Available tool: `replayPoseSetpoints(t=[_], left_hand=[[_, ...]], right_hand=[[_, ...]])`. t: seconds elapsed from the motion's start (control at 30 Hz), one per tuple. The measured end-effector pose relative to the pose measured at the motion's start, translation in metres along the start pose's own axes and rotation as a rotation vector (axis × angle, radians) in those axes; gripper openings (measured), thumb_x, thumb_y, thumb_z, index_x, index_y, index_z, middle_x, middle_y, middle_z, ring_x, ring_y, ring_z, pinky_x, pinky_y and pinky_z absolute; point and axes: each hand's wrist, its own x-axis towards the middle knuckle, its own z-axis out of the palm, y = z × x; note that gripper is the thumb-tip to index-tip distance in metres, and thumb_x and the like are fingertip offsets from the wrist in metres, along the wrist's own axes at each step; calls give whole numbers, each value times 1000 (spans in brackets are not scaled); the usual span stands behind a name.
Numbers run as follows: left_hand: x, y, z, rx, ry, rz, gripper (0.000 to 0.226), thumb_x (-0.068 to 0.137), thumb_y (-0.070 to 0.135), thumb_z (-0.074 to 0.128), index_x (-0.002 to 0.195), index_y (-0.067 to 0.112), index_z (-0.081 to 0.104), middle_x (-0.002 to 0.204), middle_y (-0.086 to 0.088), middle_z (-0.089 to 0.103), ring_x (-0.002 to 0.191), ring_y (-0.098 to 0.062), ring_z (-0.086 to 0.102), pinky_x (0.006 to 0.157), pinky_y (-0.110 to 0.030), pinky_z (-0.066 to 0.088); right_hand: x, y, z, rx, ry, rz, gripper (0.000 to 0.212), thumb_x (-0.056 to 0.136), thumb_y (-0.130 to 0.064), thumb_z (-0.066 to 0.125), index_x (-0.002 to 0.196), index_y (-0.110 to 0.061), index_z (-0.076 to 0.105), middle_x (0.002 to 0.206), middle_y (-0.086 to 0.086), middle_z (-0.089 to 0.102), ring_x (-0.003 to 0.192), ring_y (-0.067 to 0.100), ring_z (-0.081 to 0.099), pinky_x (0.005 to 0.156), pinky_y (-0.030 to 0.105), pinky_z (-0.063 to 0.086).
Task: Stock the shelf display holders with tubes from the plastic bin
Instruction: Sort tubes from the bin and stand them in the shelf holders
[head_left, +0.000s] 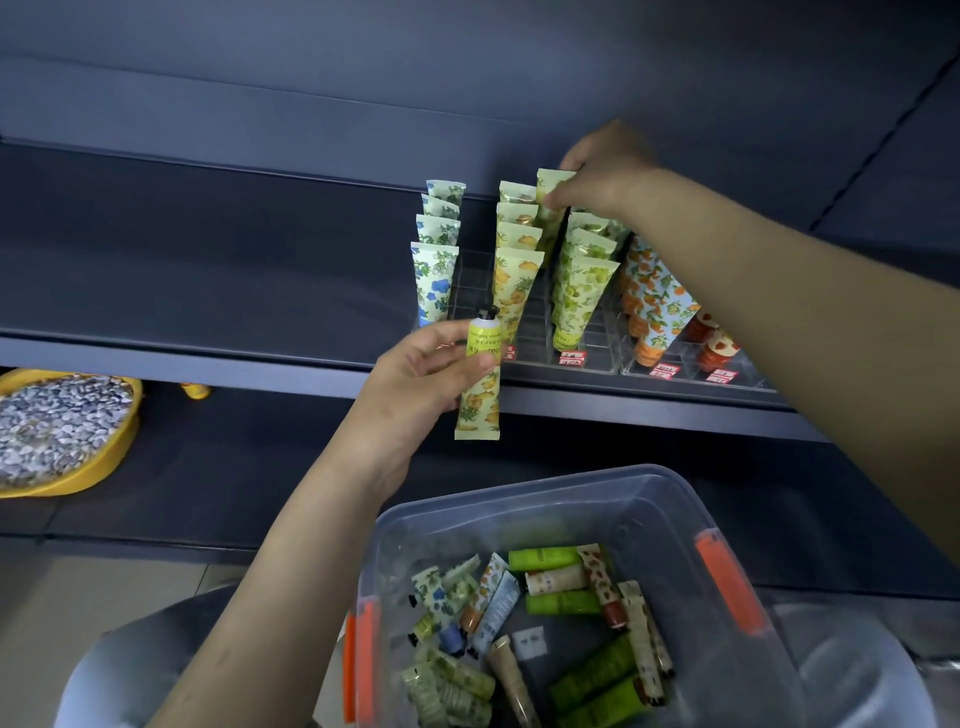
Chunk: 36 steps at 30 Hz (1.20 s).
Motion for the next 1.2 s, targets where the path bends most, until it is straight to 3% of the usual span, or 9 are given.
replayPoseSetpoints(t=[0.1,0.27,0.47,0.63,0.77,0.83,1.07,1.2], left_hand=[[1,-1,1,22,-12,-6,28,87,23,65,115,26,63,107,10,72,88,2,64,72,-21,40],[2,-2,3,41,-43,-11,26,87,22,64,112,27,63,105,12,72,85,6,63,71,-22,39],[5,-2,3,37,-29,-13,24,87,21,65,110,28,64,104,11,72,84,4,63,72,-24,40],[5,1,2,5,-9,10,28,88,17,64,116,18,61,105,5,73,83,-1,64,74,-25,44],[2,4,-1,-83,40,32,21,88,12,63,108,13,58,106,-1,72,89,-13,66,75,-29,50],[0,7,-1,-156,81,43,16,88,9,63,101,13,55,108,-6,71,96,-19,67,76,-30,52],[-17,24,4,-449,209,103,15,87,0,61,89,9,49,104,-17,62,94,-24,68,85,-32,56],[-26,28,9,-585,188,160,15,87,4,63,86,12,50,108,-16,63,104,-28,66,86,-33,55]], right_hand=[[3,4,7,-49,11,9,41,71,-38,78,107,-22,69,121,4,62,117,27,53,98,39,46],[10,8,9,-106,-20,23,39,69,-48,76,101,-25,71,122,6,62,118,30,52,100,44,44],[13,7,9,-71,-68,7,30,72,-41,76,96,-23,71,116,5,65,114,31,55,99,45,45],[11,6,4,-30,-77,-9,19,72,-33,78,88,-25,70,106,0,69,101,23,63,92,35,50],[5,6,-7,78,-57,-25,21,75,-23,75,96,-21,73,104,-1,70,94,14,63,83,24,49],[-2,4,-14,106,-56,-38,23,76,-24,75,98,-20,73,106,-1,70,97,13,62,82,21,45],[-64,-8,-40,239,-72,-186,21,80,-30,72,98,-21,73,100,-5,70,97,8,63,78,15,45],[-109,-13,-51,310,-193,-277,25,82,-41,68,98,-23,73,100,-8,71,97,4,63,86,17,45]])
